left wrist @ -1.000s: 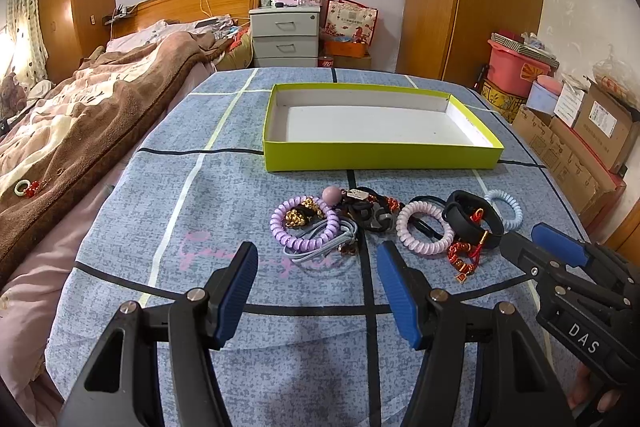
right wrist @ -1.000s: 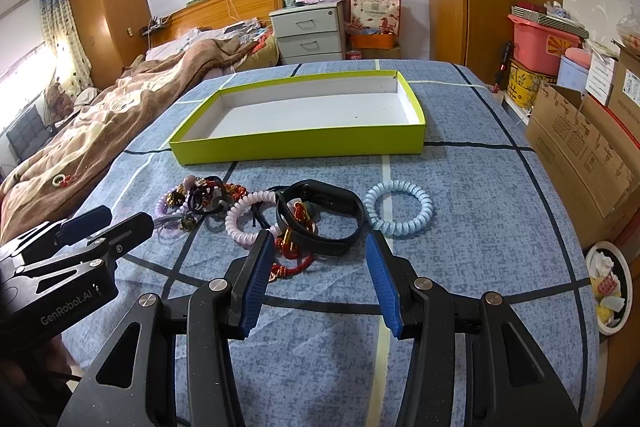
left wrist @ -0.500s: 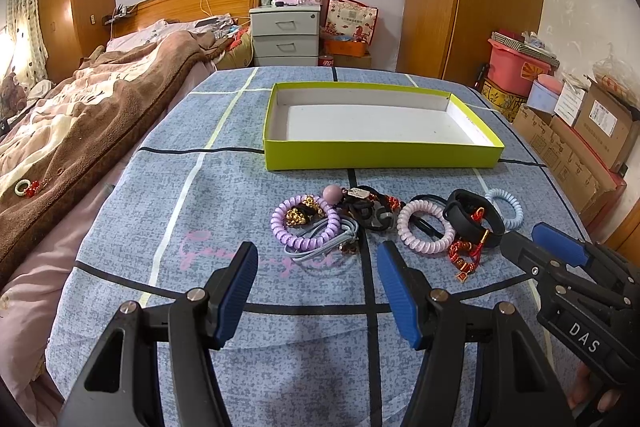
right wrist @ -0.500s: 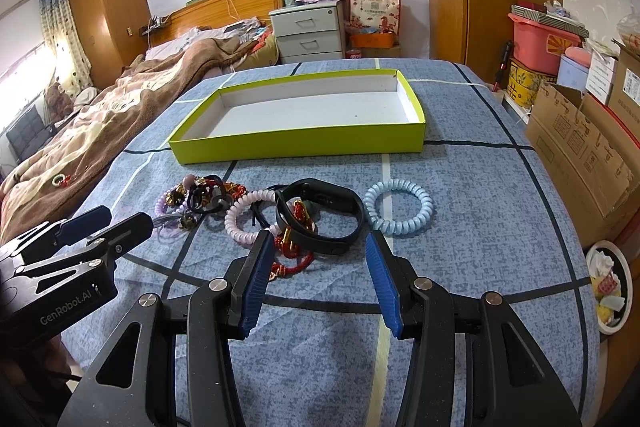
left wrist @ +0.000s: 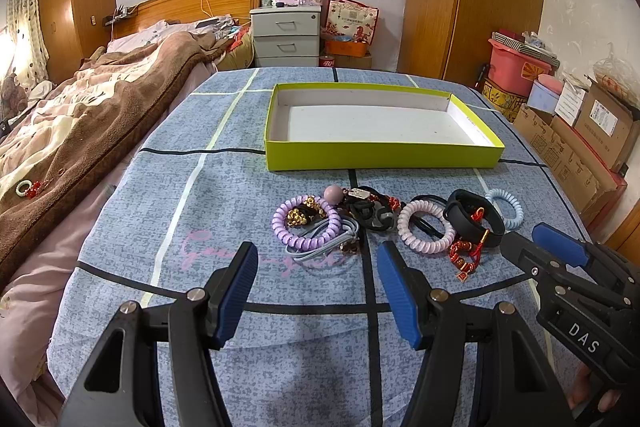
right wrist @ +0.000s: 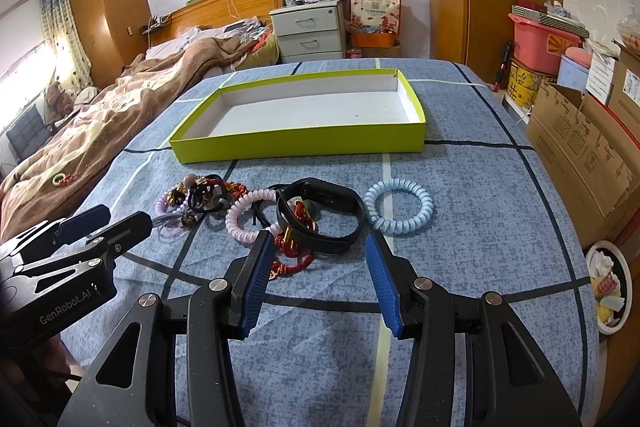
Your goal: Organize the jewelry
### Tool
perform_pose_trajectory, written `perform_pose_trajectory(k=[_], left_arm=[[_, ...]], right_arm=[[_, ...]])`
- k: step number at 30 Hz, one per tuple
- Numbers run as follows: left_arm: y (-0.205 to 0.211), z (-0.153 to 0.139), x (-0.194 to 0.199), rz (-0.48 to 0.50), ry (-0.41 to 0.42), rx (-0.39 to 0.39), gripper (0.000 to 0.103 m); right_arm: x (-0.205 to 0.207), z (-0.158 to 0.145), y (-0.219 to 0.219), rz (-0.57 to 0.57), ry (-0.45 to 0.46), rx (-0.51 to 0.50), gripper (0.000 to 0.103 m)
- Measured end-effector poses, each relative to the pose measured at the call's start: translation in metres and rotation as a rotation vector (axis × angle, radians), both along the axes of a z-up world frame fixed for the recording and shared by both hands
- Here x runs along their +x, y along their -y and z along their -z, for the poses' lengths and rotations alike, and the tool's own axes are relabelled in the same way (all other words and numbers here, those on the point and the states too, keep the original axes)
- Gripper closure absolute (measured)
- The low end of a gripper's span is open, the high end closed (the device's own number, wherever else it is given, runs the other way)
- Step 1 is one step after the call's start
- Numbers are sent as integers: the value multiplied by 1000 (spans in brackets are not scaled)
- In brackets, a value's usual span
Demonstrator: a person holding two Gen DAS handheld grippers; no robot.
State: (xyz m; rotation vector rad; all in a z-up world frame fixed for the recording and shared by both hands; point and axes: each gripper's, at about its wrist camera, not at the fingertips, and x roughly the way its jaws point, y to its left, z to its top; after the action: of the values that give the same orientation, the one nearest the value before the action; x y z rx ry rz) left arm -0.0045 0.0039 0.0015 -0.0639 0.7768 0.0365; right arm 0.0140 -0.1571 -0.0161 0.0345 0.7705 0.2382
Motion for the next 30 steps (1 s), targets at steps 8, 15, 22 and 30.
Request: perform_pose_trajectory(k=[8,15,22,30], left_arm=[[0,0,0,-1,1,1,39],[-2,0,-1,-1,-1,2,39],[-3,0,-1,-5,-3,4,39],[-8,3,3,-11,-14,0,39]], right_arm=[[0,0,0,0,-1,1,55],[0,0,0,-1,-1,-1,55],[2,1,1,0,-2,1,55],[6,2,2,2,-8,1,55]])
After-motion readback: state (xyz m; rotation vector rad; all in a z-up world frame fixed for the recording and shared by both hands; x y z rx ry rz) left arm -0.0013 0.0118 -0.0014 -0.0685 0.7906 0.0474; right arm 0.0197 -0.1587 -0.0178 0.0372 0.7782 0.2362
